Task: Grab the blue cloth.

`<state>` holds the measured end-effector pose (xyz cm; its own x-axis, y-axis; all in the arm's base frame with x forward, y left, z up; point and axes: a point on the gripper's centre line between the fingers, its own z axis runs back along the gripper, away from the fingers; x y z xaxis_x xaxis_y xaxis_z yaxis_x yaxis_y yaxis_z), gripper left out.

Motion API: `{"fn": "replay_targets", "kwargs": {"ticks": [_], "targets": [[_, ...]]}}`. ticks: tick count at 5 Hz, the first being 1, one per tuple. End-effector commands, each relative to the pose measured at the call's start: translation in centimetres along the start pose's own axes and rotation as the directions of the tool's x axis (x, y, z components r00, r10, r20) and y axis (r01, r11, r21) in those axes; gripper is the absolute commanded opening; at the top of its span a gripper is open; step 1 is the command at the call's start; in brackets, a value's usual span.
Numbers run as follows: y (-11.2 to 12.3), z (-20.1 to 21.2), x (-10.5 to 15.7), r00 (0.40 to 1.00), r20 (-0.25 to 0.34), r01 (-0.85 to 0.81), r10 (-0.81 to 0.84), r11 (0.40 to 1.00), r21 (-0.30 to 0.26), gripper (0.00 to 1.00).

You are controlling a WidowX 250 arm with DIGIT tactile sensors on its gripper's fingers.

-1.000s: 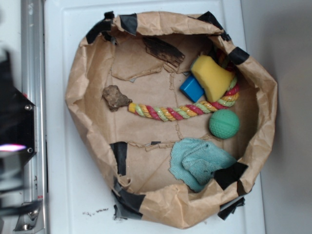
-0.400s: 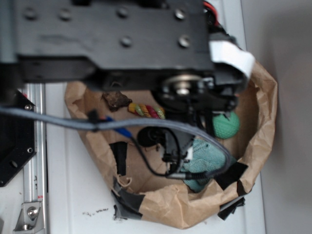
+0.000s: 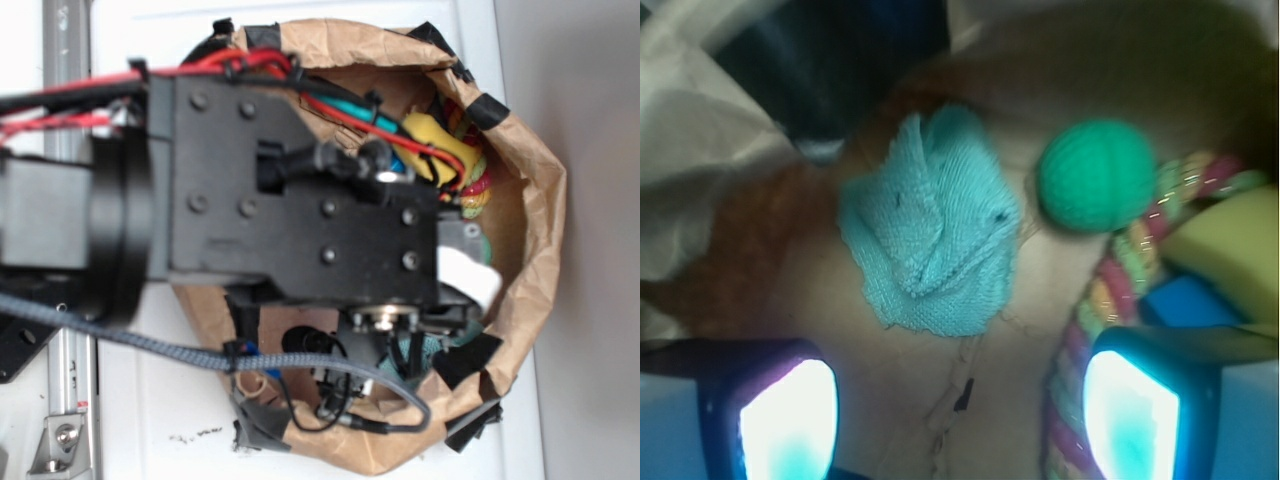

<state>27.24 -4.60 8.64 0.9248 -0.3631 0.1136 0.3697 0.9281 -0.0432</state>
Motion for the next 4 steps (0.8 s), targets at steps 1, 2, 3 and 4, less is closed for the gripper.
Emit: {"fn": "replay_targets", "kwargs": {"ticks": [1, 2, 3, 4], "targets": [[-0.2, -1.5, 1.4, 0.997, 0.031, 0.073, -0.074, 0.997, 0.017, 1.0], [0.3, -2.0, 2.2, 0.986, 0.1, 0.142, -0.135, 0.988, -0.057, 1.0], [-0.3, -3.3, 2.7, 0.976, 0.116, 0.193, -0.183, 0.978, -0.078, 1.0], [-2.3, -4.8, 3.7, 0.956, 0.134, 0.278, -0.26, 0.95, -0.145, 1.0]]}}
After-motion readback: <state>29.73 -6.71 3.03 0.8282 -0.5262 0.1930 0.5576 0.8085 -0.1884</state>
